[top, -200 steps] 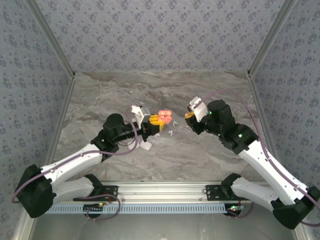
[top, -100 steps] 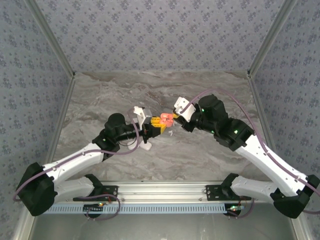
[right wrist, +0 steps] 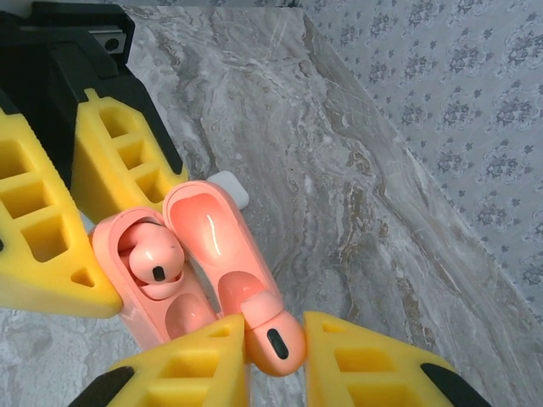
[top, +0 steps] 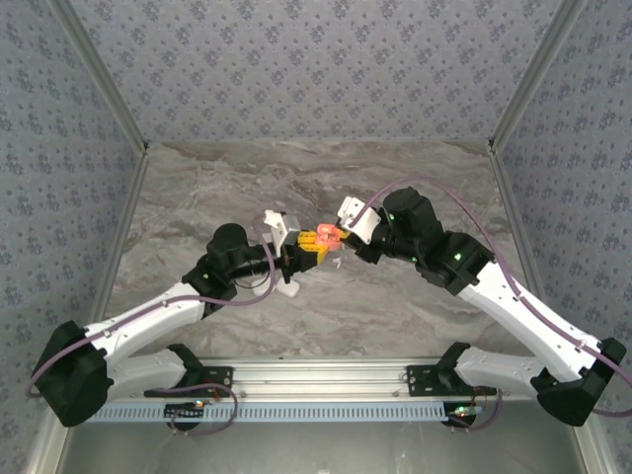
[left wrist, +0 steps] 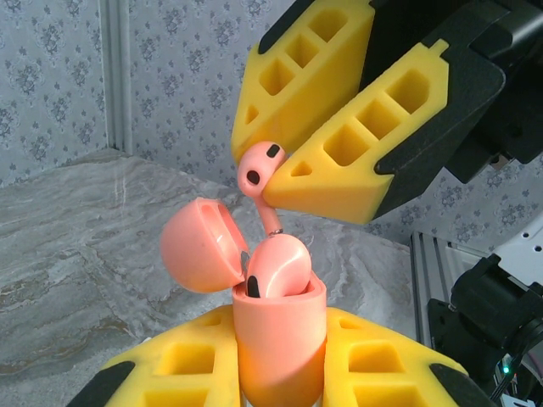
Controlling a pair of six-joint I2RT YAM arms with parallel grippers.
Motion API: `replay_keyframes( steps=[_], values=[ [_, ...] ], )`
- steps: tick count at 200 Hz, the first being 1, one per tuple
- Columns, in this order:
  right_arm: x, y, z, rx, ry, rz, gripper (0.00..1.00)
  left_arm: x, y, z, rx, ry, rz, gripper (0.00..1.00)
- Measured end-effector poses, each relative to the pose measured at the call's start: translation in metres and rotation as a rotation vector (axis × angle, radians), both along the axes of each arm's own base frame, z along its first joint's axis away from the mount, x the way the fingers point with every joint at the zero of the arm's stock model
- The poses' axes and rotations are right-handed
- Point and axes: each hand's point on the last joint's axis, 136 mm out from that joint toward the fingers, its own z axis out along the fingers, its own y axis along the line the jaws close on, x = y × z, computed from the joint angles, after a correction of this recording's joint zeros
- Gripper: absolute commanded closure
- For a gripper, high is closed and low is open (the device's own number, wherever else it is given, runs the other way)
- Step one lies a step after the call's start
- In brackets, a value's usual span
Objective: Insert wireless bluetooth earbuds into charging case
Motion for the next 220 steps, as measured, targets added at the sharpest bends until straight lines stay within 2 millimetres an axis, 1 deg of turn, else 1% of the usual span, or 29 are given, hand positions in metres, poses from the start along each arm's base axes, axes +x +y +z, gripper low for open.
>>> replay_keyframes(
  steps=[36, 66, 129, 146, 163, 192, 220],
  values=[
    [-0.002, 0.0, -0.002, -0.004, 0.01, 0.007, 0.78, 0.0, 0.0, 0.0, 0.0, 0.0, 0.0, 1.0],
    [-0.003, 0.001, -0.01, -0.015, 0.027, 0.013, 0.78, 0.0, 0.0, -0.001, 0.002, 0.003, 0.0, 1.0],
    [-0.005, 0.004, -0.016, -0.019, 0.038, 0.026, 0.78, 0.0, 0.0, -0.001, 0.003, 0.003, 0.0, 1.0],
    [-0.006, 0.005, -0.017, -0.014, 0.046, 0.033, 0.76, 0.0, 0.0, -0.001, 0.003, 0.003, 0.0, 1.0],
    [-0.008, 0.006, -0.017, -0.009, 0.052, 0.041, 0.72, 0.0, 0.0, -0.001, 0.003, 0.003, -0.001, 1.0],
    [-0.009, 0.007, -0.017, 0.007, 0.073, 0.059, 0.57, -0.002, 0.0, -0.003, 0.009, 0.011, -0.011, 1.0],
    [-0.013, 0.006, -0.014, 0.056, 0.121, 0.094, 0.47, -0.003, 0.0, -0.003, 0.013, 0.014, -0.01, 1.0]
  ],
)
